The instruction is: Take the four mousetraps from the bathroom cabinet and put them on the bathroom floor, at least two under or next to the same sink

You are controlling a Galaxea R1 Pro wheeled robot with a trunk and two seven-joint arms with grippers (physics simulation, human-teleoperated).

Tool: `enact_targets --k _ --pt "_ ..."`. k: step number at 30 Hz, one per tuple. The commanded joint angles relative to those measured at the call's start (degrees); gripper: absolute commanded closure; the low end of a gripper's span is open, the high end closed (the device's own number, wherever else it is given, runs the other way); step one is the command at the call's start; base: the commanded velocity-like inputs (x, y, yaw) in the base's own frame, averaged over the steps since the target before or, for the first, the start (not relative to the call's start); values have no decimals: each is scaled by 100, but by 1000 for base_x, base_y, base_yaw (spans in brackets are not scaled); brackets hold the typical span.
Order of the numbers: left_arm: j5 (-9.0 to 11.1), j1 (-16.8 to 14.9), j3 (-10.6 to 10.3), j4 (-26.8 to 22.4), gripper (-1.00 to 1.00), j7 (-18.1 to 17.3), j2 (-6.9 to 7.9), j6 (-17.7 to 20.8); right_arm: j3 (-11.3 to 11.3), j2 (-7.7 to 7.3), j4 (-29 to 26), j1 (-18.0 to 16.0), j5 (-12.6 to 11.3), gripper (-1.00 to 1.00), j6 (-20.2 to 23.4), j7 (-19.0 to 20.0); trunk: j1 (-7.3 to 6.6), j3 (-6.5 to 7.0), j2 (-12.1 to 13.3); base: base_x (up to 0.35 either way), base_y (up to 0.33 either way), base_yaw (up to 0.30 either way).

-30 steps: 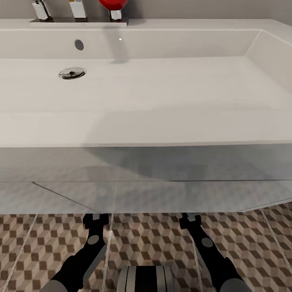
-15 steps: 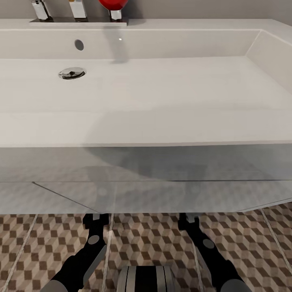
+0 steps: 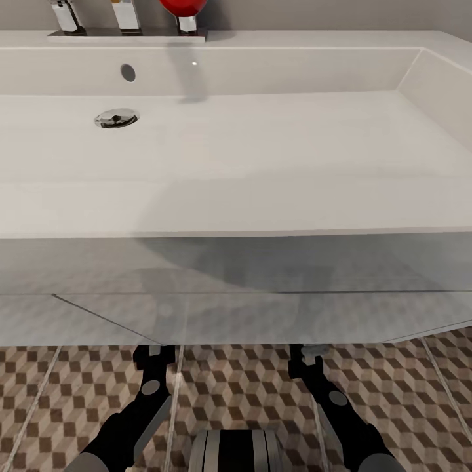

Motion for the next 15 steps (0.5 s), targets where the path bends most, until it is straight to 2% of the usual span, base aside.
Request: enact_targets --k 1,15 --pt "44 -6 -38 0 100 51 8 -31 -34 5 1 -2 65 100 -21 18 -1 -3 -1 0 0 0" --pt "53 -6 -38 -1 100 27 0 -36 -34 -12 -16 -2 117 100 -20 -35 -1 -3 -1 0 0 0"
